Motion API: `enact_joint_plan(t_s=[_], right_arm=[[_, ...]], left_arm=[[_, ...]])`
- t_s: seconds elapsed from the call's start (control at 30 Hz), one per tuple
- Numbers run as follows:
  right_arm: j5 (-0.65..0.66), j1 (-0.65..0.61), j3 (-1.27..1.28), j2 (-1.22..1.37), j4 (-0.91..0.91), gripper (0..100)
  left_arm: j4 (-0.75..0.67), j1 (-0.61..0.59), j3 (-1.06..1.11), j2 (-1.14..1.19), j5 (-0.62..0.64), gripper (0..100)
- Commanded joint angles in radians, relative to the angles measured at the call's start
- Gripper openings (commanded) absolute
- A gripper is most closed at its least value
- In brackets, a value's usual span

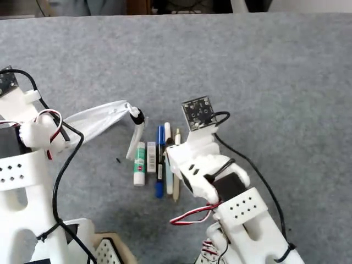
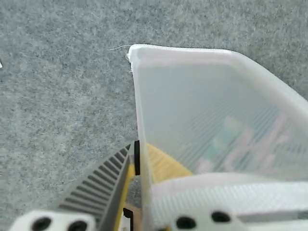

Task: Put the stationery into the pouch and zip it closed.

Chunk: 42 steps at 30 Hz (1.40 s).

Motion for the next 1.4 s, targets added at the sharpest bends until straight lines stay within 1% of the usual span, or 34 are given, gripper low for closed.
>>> enact_joint_plan(t_s=[0.0,0.13,0.23,0.3,0.4,0.57,0.63,0.73,0.87,0.97,1.07,1.17,1.37], right_arm=[[-0.017,-0.021,0.01,0.025,-0.115,27.2],[-0.017,-0.018,-0.007,0.174,-0.221,27.2],[-0.023,-0.017,-0.094,0.384,-0.23,27.2],[-0.068,-0.008,-0.18,0.539,-0.222,27.2],[-0.121,0.006,-0.346,0.737,-0.123,27.2],[-0.13,0.008,-0.593,0.949,0.1,27.2],[-0.13,0.02,-0.648,0.998,0.153,27.2],[-0.13,0.054,-0.679,1.036,0.183,27.2],[-0.132,0.1,-0.688,1.052,0.161,27.2],[-0.178,0.138,-0.694,1.063,0.135,27.2],[-0.187,0.14,-0.707,1.086,0.123,27.2],[-0.189,0.112,-0.74,1.122,0.126,27.2],[-0.192,0.101,-0.822,1.244,0.132,27.2]], left_arm=[[0.012,-0.022,0.081,0.117,-0.071,3],[0.012,-0.031,0.099,0.117,-0.092,3],[0.012,-0.03,0.093,0.117,-0.091,3],[0.012,-0.028,0.093,0.117,-0.091,3],[0.012,-0.031,0.093,0.117,-0.089,3],[0.012,-0.031,0.093,0.117,-0.087,3],[0.011,-0.031,0.093,0.117,-0.086,3],[0.011,-0.031,0.091,0.117,-0.086,3],[0.011,-0.031,0.091,0.117,-0.084,3],[0.011,-0.031,0.091,0.117,-0.084,3],[0.011,-0.031,0.091,0.117,-0.084,3],[0.011,-0.031,0.091,0.117,-0.084,3],[0.011,-0.031,0.091,0.117,-0.084,3]])
